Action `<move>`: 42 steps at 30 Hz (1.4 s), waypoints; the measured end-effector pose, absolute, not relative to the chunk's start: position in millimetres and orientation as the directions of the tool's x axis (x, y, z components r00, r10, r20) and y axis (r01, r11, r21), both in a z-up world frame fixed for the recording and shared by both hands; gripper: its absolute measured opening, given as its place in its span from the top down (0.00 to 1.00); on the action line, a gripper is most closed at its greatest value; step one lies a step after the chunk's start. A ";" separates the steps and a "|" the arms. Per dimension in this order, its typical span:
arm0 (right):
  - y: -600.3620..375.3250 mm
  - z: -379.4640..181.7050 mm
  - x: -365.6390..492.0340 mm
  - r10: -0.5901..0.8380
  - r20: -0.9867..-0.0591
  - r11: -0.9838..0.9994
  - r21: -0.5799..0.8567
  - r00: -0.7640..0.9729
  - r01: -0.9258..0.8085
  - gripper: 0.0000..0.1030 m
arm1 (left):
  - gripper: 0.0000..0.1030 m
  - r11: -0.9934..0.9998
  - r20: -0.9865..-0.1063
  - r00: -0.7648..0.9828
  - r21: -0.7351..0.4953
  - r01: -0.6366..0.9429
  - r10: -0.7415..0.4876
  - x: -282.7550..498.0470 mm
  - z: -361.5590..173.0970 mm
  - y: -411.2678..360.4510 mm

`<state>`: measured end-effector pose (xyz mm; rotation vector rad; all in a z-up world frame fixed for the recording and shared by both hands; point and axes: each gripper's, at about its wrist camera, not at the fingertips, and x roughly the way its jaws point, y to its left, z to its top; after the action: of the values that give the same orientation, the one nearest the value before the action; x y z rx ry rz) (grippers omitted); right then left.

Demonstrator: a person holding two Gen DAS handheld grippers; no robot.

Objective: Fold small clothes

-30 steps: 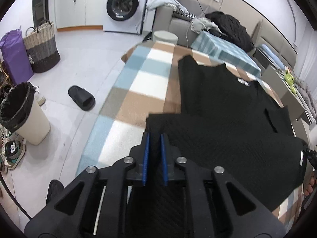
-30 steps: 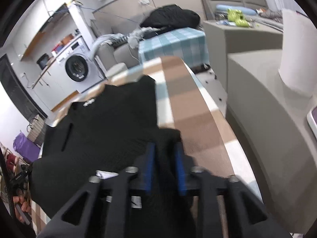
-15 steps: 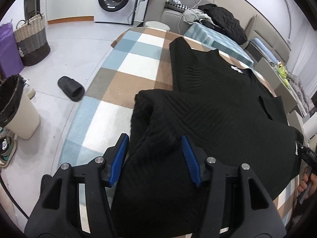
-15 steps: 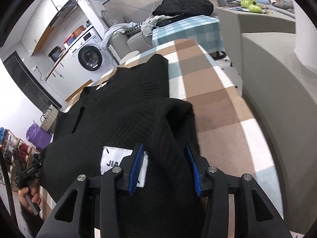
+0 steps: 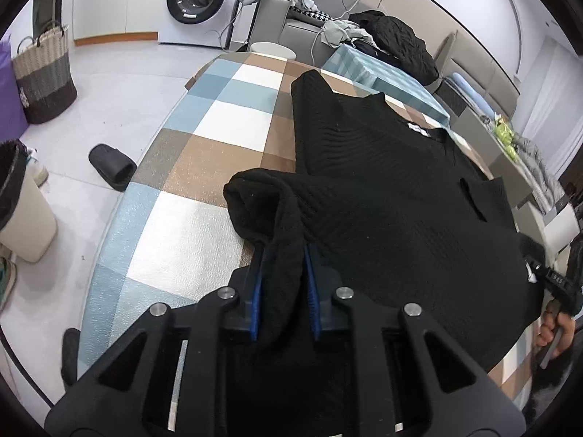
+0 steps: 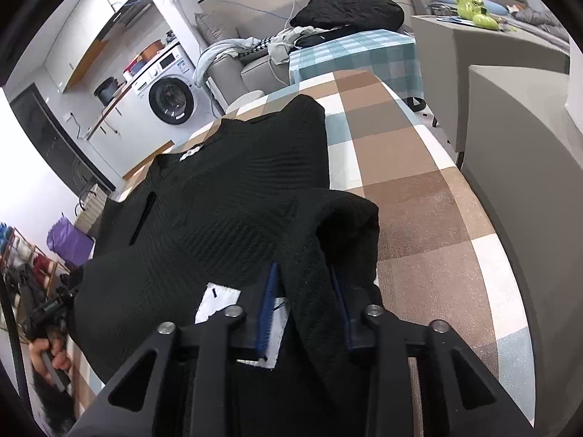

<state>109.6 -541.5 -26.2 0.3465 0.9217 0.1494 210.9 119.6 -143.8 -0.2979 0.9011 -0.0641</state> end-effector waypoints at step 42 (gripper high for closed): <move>-568.2 -24.1 -81.9 0.302 -0.738 0.912 0.408 0.603 0.044 0.45 | 0.57 0.948 -0.786 0.616 -0.237 -0.213 -0.058 6.2 -130.5 141.7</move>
<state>-81.9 -568.2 -24.1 0.4103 0.9173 0.1542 6.2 141.7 -130.5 -0.3236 0.9075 0.0909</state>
